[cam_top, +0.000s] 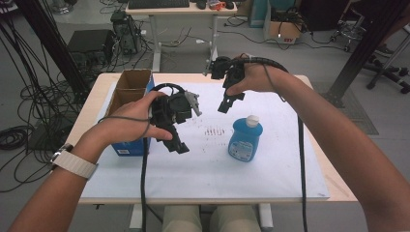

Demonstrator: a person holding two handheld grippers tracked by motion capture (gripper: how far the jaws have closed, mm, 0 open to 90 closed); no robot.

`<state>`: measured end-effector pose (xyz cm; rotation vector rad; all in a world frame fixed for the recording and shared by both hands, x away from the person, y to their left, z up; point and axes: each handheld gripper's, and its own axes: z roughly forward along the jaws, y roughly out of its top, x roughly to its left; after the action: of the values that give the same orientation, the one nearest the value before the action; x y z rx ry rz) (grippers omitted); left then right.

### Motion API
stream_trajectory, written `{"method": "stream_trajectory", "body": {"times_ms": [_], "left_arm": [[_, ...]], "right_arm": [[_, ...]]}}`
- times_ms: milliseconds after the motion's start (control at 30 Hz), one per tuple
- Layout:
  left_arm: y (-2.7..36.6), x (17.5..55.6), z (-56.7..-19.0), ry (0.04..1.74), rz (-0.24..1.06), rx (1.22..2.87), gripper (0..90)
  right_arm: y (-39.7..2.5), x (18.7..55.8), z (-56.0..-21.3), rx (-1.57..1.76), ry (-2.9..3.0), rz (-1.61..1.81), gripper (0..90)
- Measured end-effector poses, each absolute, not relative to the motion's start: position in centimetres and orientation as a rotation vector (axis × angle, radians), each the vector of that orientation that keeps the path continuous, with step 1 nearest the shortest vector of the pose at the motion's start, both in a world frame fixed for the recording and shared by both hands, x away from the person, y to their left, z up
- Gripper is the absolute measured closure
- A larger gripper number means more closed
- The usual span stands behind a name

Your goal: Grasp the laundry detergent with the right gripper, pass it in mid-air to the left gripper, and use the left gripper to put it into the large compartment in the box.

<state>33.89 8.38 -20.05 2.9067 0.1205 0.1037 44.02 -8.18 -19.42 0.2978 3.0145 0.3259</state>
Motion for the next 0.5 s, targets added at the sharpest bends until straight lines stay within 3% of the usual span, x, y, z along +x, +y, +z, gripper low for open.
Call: {"method": "stream_trajectory", "body": {"times_ms": [500], "left_arm": [[8.2, 34.2, -20.3, 0.127, 0.105, 2.902, 11.4]], "right_arm": [[-9.5, 43.2, -18.1, 0.337, 3.0, 0.326, 5.1]]}}
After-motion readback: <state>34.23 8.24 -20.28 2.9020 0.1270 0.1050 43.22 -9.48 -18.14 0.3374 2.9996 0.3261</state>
